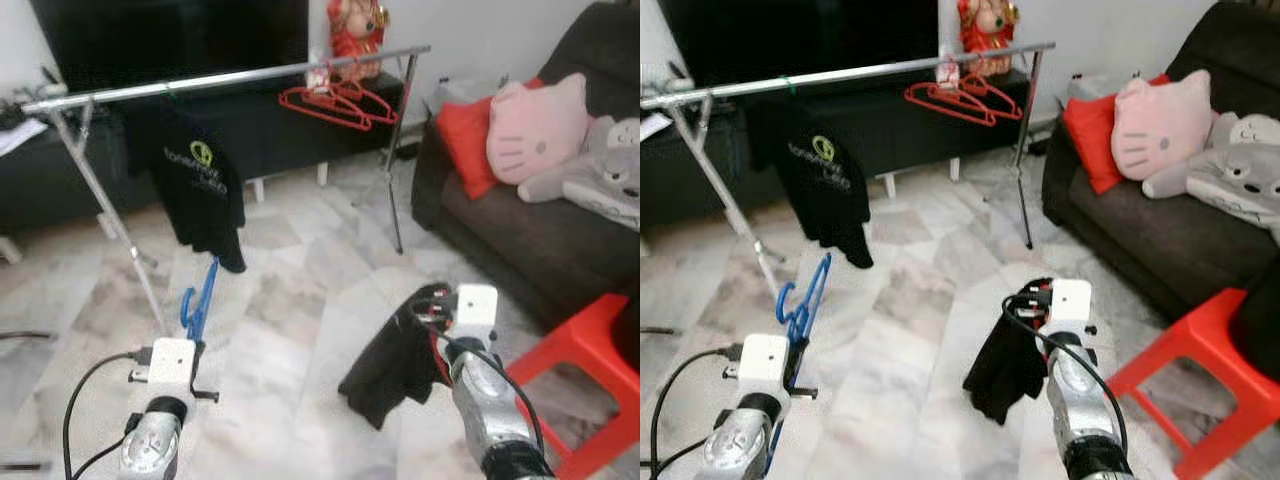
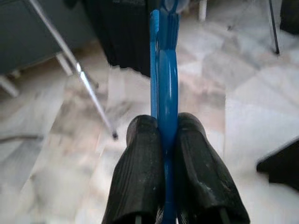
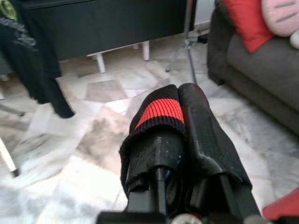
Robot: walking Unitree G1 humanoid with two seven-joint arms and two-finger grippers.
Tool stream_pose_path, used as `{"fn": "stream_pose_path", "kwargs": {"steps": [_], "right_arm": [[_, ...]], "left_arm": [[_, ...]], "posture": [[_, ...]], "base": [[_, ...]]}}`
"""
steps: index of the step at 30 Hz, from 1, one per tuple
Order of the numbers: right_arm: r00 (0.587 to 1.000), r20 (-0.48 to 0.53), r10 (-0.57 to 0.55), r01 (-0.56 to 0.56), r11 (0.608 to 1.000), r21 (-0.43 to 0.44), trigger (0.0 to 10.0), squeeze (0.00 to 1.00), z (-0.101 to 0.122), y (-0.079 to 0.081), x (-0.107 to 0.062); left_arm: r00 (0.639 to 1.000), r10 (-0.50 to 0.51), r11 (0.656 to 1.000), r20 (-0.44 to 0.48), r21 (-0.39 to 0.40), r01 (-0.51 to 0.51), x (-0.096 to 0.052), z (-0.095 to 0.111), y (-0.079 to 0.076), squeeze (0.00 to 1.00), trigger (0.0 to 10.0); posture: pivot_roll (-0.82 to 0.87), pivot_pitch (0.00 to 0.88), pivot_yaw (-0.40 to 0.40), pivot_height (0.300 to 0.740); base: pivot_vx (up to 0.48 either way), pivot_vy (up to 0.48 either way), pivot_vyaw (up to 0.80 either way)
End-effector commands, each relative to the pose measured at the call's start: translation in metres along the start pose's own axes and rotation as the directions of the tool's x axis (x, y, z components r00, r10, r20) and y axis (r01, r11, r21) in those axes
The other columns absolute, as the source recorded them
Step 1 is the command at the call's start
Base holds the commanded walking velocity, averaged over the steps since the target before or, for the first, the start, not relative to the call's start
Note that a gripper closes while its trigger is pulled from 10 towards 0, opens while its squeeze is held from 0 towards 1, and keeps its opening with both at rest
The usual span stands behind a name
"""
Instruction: Hang hanger
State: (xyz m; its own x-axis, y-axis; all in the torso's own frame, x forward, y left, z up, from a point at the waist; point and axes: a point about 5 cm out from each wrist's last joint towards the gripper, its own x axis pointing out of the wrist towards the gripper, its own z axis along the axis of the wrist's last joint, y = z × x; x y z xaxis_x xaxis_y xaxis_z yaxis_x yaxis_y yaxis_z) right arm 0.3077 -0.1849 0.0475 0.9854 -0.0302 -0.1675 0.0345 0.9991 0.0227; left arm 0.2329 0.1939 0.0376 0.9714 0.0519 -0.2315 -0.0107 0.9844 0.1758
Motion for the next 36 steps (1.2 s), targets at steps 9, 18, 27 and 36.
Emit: {"fn": "stream_pose_path", "kwargs": {"steps": [9, 18, 27, 36], "right_arm": [[0.999, 0.005, 0.033, -0.032, 0.999, -0.033, 10.0, 0.0, 0.01, 0.002, 0.005], [0.998, -0.057, 0.041, -0.048, 0.991, -0.127, 10.0, 0.0, 0.015, 0.0, 0.013], [0.978, -0.178, 0.11, -0.171, 0.911, -0.376, 10.0, 0.0, 0.017, 0.003, 0.021], [0.926, -0.343, 0.157, -0.338, 0.749, -0.57, 10.0, 0.0, 0.011, 0.008, 0.027]], "left_arm": [[1.0, -0.025, 1.0, 0.009, 0.013, 0.025, 0.001, 0.005, 0.001, 0.0, 10.0], [0.981, -0.196, 0.98, -0.005, 0.046, 0.196, 0.005, 0.013, -0.008, 0.0, 10.0], [0.887, -0.456, 0.875, -0.069, 0.148, 0.461, 0.008, 0.024, -0.01, 0.0, 10.0], [0.707, -0.677, 0.669, -0.204, 0.23, 0.707, 0.013, 0.041, -0.008, 0.0, 10.0]], "posture": [[-0.04, 0.0, -0.021, 0.74], [-0.03, 0.0, -0.02, 0.74], [-0.03, 0.0, -0.021, 0.74], [-0.03, 0.0, -0.029, 0.74]], "base": [[-0.1, 0.0, 0.0], [0.0, 0.0, 0.0], [0.0, 0.0, 0.0], [0.0, 0.0, 0.0]]}}
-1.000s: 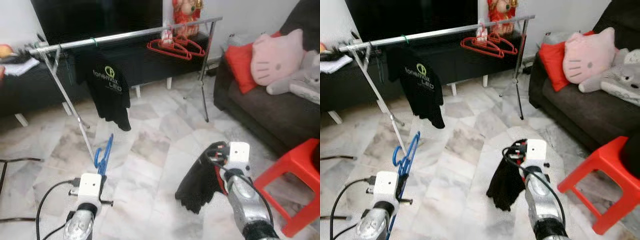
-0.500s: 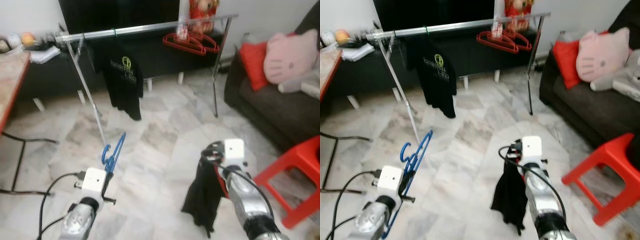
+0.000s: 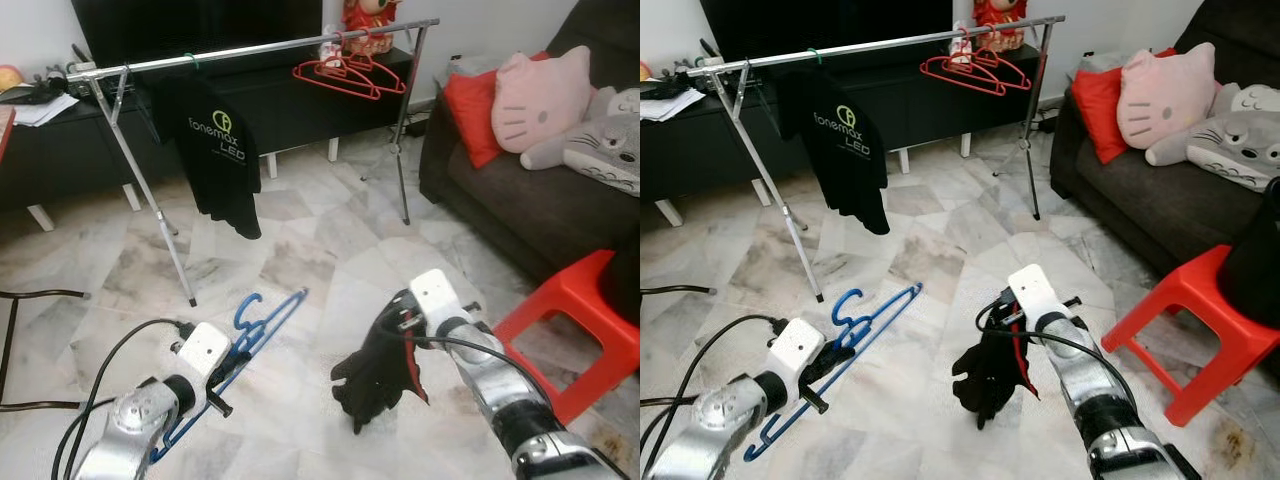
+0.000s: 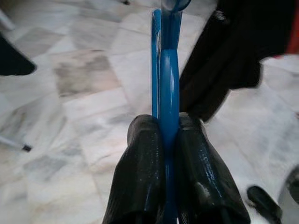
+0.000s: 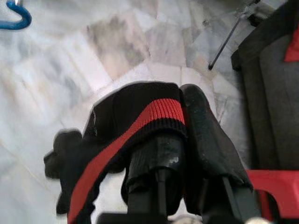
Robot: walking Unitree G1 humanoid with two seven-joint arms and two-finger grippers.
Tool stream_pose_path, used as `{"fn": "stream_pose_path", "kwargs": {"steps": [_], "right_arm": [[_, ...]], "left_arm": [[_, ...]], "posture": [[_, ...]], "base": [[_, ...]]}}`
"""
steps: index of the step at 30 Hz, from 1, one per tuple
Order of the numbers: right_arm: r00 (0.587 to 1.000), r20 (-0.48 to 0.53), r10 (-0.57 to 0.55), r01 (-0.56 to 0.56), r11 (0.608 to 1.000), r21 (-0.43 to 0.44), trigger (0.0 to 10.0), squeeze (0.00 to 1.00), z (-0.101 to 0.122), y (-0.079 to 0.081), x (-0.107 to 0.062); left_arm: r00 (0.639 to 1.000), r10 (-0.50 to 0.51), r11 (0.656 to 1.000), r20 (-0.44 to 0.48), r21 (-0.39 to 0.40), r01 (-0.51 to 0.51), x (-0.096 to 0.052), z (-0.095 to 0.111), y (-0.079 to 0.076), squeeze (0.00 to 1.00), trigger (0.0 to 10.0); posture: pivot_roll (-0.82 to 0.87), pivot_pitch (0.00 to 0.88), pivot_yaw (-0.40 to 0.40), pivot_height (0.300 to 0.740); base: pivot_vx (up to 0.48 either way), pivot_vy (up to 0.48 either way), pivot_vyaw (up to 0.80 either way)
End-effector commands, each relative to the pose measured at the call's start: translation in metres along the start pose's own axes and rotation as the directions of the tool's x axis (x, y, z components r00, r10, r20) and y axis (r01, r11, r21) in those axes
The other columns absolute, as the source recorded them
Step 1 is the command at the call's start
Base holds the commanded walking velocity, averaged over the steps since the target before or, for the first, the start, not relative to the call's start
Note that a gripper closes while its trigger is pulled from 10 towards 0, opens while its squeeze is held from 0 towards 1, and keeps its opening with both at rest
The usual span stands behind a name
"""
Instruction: Hang hanger
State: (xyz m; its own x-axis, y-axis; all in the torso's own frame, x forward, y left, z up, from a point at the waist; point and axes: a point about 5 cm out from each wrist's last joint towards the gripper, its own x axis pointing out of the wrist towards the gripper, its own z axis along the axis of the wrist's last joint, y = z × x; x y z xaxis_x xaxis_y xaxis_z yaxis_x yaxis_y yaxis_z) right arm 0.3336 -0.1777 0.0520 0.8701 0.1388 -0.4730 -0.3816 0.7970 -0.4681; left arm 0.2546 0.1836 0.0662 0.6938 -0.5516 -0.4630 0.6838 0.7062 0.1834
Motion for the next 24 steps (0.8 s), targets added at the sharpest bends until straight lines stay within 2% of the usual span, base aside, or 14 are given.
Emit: {"fn": "stream_pose_path", "kwargs": {"steps": [1, 3, 4, 6, 9, 11, 16, 24], "right_arm": [[1.0, -0.018, 0.015, -0.015, 0.999, -0.037, 10.0, 0.0, 0.003, -0.002, 0.002], [0.999, -0.039, 0.027, -0.028, 0.999, -0.026, 10.0, 0.0, 0.004, 0.002, 0.004], [0.999, -0.039, 0.027, -0.028, 0.999, -0.026, 10.0, 0.0, 0.004, 0.002, 0.004], [0.998, -0.062, 0.029, -0.032, 0.999, -0.041, 10.0, 0.0, 0.003, 0.005, 0.006], [0.997, -0.077, 0.014, -0.017, 0.999, -0.038, 10.0, 0.0, 0.001, 0.004, 0.007], [0.996, -0.086, -0.013, 0.013, 1.0, -0.003, 10.0, 0.0, 0.002, 0.002, 0.008], [0.997, -0.076, -0.028, 0.033, 0.997, 0.065, 10.0, 0.0, 0.009, 0.002, 0.011], [0.999, -0.034, 0.014, -0.011, 0.995, 0.096, 10.0, 0.0, 0.025, 0.013, 0.016]], "left_arm": [[0.996, -0.085, 0.996, -0.01, 0.031, 0.085, 0.0, 0.008, -0.001, 0.0, 10.0], [0.986, -0.166, 0.985, -0.033, 0.048, 0.168, -0.001, 0.013, -0.003, 0.0, 10.0], [0.986, -0.166, 0.985, -0.033, 0.048, 0.168, -0.001, 0.013, -0.003, 0.0, 10.0], [0.962, -0.266, 0.961, -0.065, 0.059, 0.27, -0.004, 0.017, -0.007, 0.0, 10.0], [0.946, -0.313, 0.946, -0.081, 0.066, 0.318, -0.005, 0.018, -0.01, 0.0, 10.0], [0.929, -0.364, 0.928, -0.066, 0.056, 0.368, -0.004, 0.025, -0.016, 0.0, 10.0], [0.899, -0.437, 0.898, -0.018, 0.043, 0.437, -0.002, 0.04, -0.026, 0.0, 10.0], [0.88, -0.475, 0.879, 0.015, 0.044, 0.474, 0.002, 0.05, -0.035, 0.0, 10.0]], "posture": [[-0.03, 0.0, -0.029, 0.74], [-0.02, 0.0, -0.031, 0.74], [-0.02, 0.0, -0.031, 0.74], [-0.02, 0.0, -0.033, 0.74], [-0.02, 0.0, -0.035, 0.74], [-0.02, 0.0, -0.038, 0.74], [-0.02, 0.0, -0.043, 0.74], [-0.02, 0.0, -0.049, 0.74]], "base": [[0.0, 0.0, 0.0], [0.0, 0.0, 0.0], [0.0, 0.0, 0.0], [0.0, 0.0, 0.0], [0.0, 0.0, 0.0], [0.0, 0.0, 0.0], [0.0, 0.0, 0.0], [0.0, 0.0, 0.0]]}}
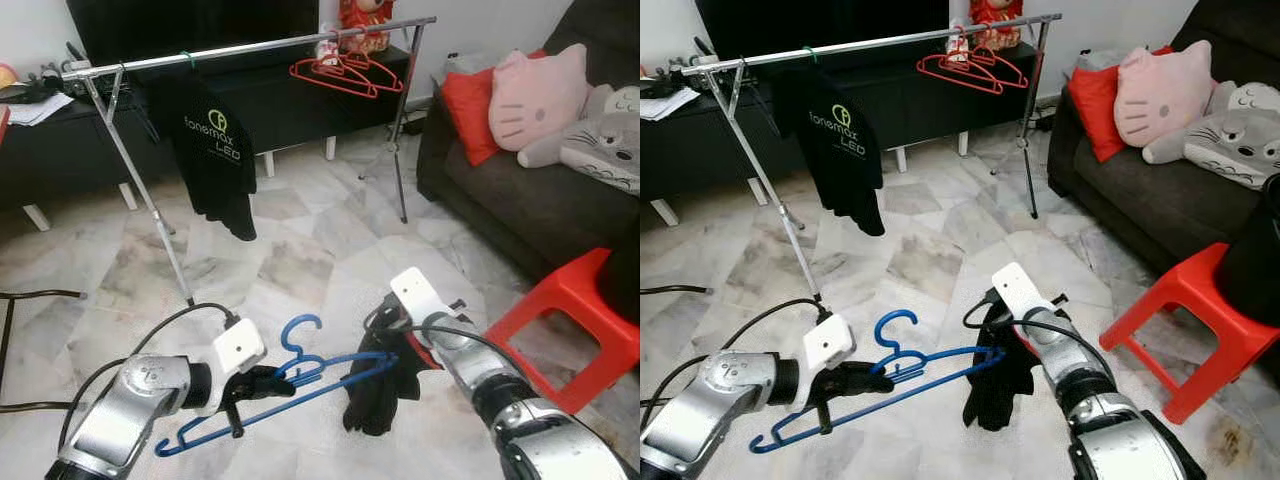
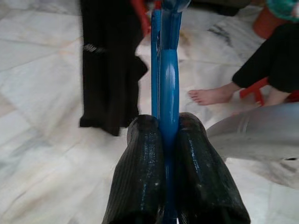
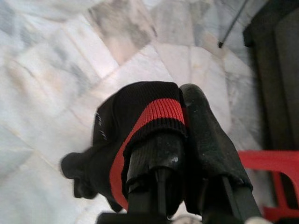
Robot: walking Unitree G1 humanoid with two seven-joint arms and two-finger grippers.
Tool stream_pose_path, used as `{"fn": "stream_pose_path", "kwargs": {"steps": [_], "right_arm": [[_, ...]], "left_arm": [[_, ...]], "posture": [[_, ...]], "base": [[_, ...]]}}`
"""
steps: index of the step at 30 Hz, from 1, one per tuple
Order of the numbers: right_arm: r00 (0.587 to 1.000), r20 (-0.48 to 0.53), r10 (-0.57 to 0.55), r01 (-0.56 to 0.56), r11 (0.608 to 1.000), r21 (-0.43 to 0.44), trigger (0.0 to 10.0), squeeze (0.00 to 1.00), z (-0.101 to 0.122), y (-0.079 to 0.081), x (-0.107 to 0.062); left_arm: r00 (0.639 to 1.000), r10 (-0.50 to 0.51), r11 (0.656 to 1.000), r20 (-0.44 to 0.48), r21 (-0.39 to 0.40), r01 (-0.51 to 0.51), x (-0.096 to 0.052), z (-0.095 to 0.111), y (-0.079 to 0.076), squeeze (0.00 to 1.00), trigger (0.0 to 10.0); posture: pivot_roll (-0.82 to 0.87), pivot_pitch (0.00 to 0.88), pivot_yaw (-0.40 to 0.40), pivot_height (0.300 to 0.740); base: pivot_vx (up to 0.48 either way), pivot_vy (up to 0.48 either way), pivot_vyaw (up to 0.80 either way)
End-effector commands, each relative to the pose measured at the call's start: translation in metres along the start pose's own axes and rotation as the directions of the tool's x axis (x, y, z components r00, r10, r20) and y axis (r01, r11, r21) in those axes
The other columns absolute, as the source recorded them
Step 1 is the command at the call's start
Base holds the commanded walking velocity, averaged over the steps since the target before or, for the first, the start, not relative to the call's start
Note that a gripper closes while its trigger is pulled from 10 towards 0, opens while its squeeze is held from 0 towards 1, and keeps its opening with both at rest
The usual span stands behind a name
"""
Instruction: Hang hanger
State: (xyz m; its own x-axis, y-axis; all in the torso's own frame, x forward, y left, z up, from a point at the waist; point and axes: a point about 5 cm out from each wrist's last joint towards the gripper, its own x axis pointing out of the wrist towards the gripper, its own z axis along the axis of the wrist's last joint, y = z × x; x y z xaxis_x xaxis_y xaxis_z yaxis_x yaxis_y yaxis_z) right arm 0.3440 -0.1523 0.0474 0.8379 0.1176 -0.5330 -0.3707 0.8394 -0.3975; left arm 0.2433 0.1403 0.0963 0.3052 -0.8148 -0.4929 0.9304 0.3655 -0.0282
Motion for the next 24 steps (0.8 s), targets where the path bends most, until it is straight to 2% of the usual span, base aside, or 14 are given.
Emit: {"fn": "stream_pose_path", "kwargs": {"steps": [1, 7, 10, 14, 19, 24], "right_arm": [[0.999, 0.038, -0.001, 0.0, 1.0, 0.009, 10.0, 0.0, 0.012, -0.002, 0.002], [0.999, 0.045, 0.027, -0.029, 0.998, 0.061, 10.0, 0.0, 0.014, 0.007, 0.003], [0.999, 0.049, 0.024, -0.026, 0.998, 0.059, 10.0, 0.0, 0.014, 0.007, 0.003], [0.999, 0.051, 0.019, -0.022, 0.998, 0.054, 10.0, 0.0, 0.013, 0.004, 0.002], [0.998, 0.052, 0.019, -0.022, 0.999, 0.048, 10.0, 0.0, 0.011, 0.003, 0.002], [0.998, 0.056, 0.015, -0.018, 0.999, 0.047, 10.0, 0.0, 0.011, 0.001, 0.001]], "left_arm": [[0.999, -0.026, 0.999, 0.02, 0.02, 0.025, 0.003, 0.01, -0.002, 0.0, 10.0], [0.999, 0.042, 0.999, 0.024, 0.026, -0.042, 0.009, 0.013, 0.004, 0.0, 10.0], [0.996, 0.089, 0.996, 0.029, 0.019, -0.09, 0.011, 0.013, 0.008, 0.0, 10.0], [0.985, 0.171, 0.985, -0.013, 0.029, -0.171, 0.015, 0.004, 0.013, 0.0, 10.0], [0.986, 0.165, 0.986, -0.013, 0.019, -0.164, 0.014, 0.003, 0.012, 0.0, 10.0], [0.977, 0.212, 0.977, -0.013, 0.02, -0.212, 0.012, 0.003, 0.017, 0.0, 10.0]], "posture": [[-0.01, 0.0, -0.05, 0.74], [-0.01, 0.0, -0.055, 0.74], [-0.01, 0.0, -0.052, 0.74], [-0.02, 0.0, -0.052, 0.74], [-0.02, 0.0, -0.051, 0.74], [-0.02, 0.0, -0.052, 0.74]], "base": [[0.0, 0.0, 0.0], [0.0, 0.0, 0.0], [0.0, 0.0, 0.0], [0.0, 0.0, 0.0], [0.0, 0.0, 0.0], [0.0, 0.0, 0.0]]}}
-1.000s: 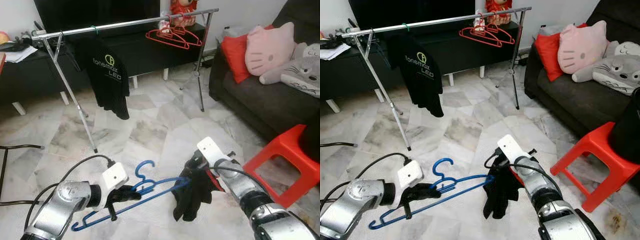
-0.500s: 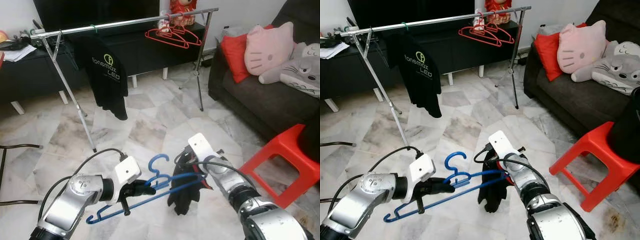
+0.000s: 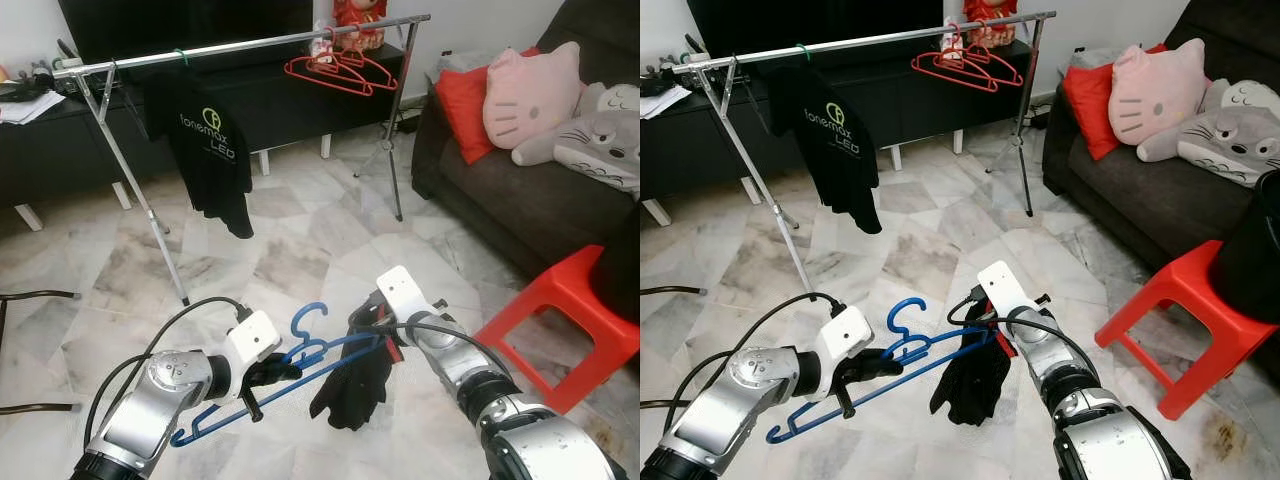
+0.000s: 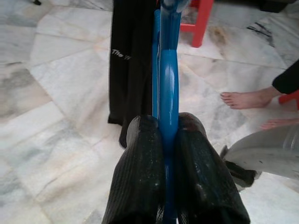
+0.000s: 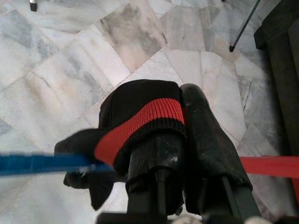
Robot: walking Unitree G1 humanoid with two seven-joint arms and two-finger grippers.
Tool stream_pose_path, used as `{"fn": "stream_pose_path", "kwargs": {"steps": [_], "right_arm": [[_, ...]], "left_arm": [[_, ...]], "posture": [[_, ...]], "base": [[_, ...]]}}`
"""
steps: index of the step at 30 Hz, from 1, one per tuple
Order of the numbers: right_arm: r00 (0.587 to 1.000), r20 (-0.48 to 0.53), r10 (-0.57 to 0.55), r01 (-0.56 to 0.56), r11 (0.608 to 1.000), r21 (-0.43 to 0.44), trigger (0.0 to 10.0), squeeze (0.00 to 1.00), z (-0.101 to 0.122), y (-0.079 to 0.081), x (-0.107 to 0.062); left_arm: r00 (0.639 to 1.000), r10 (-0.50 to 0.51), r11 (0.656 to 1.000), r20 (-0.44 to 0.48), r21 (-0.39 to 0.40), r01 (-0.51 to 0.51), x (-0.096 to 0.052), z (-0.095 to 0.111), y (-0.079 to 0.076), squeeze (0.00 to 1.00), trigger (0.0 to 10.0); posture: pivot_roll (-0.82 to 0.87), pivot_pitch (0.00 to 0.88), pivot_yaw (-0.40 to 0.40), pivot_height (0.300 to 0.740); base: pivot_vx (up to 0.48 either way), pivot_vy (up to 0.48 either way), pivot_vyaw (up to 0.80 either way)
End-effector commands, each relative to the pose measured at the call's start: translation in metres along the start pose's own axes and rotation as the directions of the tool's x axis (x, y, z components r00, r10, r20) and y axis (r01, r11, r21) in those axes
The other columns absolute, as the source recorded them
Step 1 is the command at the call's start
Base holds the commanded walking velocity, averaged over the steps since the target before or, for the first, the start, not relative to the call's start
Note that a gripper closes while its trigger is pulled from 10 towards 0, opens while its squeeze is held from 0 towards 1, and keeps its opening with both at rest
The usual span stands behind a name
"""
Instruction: Hang hanger
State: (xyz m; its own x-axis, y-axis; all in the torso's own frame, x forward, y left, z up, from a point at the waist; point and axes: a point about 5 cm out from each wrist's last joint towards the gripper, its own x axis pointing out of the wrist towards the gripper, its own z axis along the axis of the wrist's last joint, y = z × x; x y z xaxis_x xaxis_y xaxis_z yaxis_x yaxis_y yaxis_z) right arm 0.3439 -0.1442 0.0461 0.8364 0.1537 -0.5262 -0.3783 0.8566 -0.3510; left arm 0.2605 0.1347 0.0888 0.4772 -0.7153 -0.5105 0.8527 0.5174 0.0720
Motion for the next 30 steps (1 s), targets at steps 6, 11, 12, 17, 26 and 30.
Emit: {"fn": "stream_pose_path", "kwargs": {"steps": [6, 11, 12, 17, 26, 30], "right_arm": [[0.999, 0.041, -0.008, 0.007, 1.0, 0.018, 10.0, 0.0, 0.008, -0.006, -0.001], [1.0, 0.025, 0.0, -0.001, 1.0, 0.022, 10.0, 0.0, 0.002, -0.004, -0.001], [1.0, 0.02, 0.0, 0.0, 1.0, 0.025, 10.0, 0.0, 0.001, -0.004, -0.001], [1.0, 0.015, 0.001, -0.001, 0.999, 0.032, 10.0, 0.0, -0.001, -0.003, -0.001], [1.0, 0.01, -0.001, 0.0, 0.999, 0.039, 10.0, 0.0, -0.002, -0.002, -0.001], [1.0, 0.01, -0.004, 0.004, 0.999, 0.04, 10.0, 0.0, -0.003, -0.002, -0.001]], "left_arm": [[0.996, 0.078, 0.997, 0.048, -0.001, -0.078, 0.003, 0.006, 0.007, 0.0, 10.0], [0.995, 0.033, 0.999, 0.095, -0.042, -0.03, 0.006, 0.012, -0.001, 0.0, 10.0], [0.995, 0.02, 0.999, 0.097, -0.042, -0.016, 0.006, 0.012, -0.002, 0.0, 10.0], [0.996, 0.018, 0.999, 0.091, -0.039, -0.015, 0.008, 0.012, -0.003, 0.0, 10.0], [0.988, 0.156, 0.986, 0.016, -0.058, -0.155, 0.014, 0.006, 0.007, 0.0, 10.0], [0.983, 0.179, 0.982, -0.043, -0.05, -0.181, 0.014, -0.002, 0.008, 0.0, 10.0]], "posture": [[-0.02, 0.0, -0.053, 0.74], [-0.02, 0.0, -0.055, 0.74], [-0.02, 0.0, -0.056, 0.74], [-0.02, 0.0, -0.056, 0.74], [-0.02, 0.0, -0.054, 0.74], [-0.02, 0.0, -0.052, 0.74]], "base": [[0.0, 0.0, 0.0], [0.0, 0.0, 0.0], [0.0, 0.0, 0.0], [0.0, 0.0, 0.0], [0.0, 0.0, 0.0], [0.0, 0.0, 0.0]]}}
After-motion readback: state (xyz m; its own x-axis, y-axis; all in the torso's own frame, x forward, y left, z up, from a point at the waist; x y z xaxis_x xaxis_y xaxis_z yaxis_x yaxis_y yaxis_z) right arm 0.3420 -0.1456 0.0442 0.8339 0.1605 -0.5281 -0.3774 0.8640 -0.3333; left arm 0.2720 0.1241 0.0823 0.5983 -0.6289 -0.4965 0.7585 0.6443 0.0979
